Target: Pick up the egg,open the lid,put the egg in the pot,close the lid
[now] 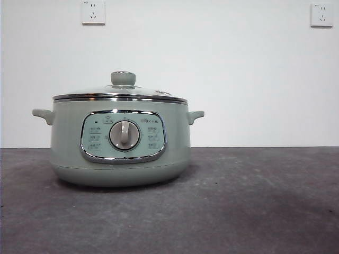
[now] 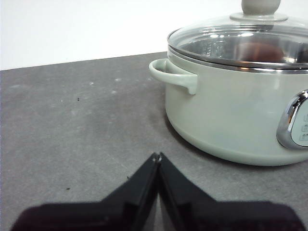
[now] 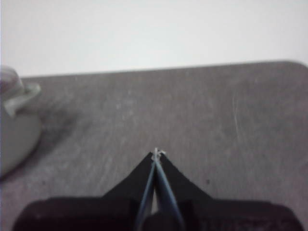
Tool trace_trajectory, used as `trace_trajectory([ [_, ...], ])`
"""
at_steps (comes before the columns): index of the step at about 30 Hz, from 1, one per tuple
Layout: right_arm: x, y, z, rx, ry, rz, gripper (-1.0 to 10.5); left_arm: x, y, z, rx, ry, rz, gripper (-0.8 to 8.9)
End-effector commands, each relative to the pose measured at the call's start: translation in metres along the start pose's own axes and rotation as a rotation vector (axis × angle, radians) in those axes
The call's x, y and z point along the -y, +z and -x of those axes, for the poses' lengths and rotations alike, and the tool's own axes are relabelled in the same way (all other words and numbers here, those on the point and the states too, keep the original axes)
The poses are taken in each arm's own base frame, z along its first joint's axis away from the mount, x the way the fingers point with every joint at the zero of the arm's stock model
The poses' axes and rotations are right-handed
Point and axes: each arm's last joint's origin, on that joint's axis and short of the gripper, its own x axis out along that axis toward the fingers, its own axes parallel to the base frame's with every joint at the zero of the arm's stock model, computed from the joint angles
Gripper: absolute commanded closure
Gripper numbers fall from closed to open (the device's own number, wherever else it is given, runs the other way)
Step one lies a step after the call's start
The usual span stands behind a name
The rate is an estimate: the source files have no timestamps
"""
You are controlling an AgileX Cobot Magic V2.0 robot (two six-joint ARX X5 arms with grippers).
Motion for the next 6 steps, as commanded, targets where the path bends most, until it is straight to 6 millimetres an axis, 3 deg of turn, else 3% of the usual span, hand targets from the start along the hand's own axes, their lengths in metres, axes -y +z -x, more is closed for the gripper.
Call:
trace_trajectory([
  [1, 0.001, -0.012, -0.004, -0.013, -0.006, -0.001, 9.5, 0.0, -0.003, -0.001, -0.007, 0.005, 0.008, 8.17],
  [6, 0.002, -0.027, -0.009, -0.054, -0.012, -0.001, 9.5, 0.0, -0.003, -0.001, -0.008, 0.005, 0.008, 8.17],
])
